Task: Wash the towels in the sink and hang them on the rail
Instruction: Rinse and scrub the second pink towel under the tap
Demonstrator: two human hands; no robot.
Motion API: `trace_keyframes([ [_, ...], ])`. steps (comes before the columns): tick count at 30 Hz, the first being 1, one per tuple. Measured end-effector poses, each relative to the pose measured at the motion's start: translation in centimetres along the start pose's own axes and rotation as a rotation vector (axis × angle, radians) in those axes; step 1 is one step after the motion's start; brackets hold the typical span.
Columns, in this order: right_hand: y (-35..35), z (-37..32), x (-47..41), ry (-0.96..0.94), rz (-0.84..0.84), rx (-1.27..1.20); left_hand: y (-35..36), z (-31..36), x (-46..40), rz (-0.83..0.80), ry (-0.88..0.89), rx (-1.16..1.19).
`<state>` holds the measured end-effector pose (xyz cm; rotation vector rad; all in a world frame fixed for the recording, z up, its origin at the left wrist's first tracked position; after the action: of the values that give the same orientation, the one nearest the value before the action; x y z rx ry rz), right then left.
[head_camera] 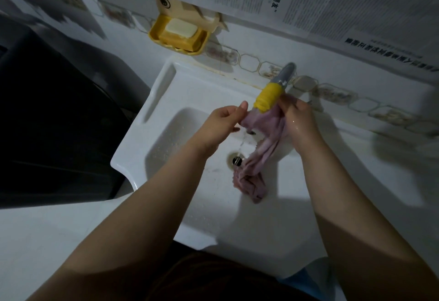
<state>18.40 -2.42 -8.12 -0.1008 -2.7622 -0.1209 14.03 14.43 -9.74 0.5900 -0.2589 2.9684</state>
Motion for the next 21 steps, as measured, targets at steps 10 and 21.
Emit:
trace_keyframes([
  [10,1.3,-0.7,1.0,-0.02,0.003,-0.025,-2.6,2.1,-0.7,0.292,0.011,-0.132],
  [21,4.9,0.0,3.4,-0.023,0.075,0.258,0.3,1.1,-1.3,0.227,-0.228,-0.094],
])
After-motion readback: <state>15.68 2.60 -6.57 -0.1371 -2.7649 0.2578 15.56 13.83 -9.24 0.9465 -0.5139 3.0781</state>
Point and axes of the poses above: each hand's wrist, its own x-axis away from the middle knuckle, its own y-axis out of the palm, z = x × y, the point moved 10 cm from there along -x, towards the middle knuckle, and after that the axes turned 14 degrees about -x, right-handed, at the moved point
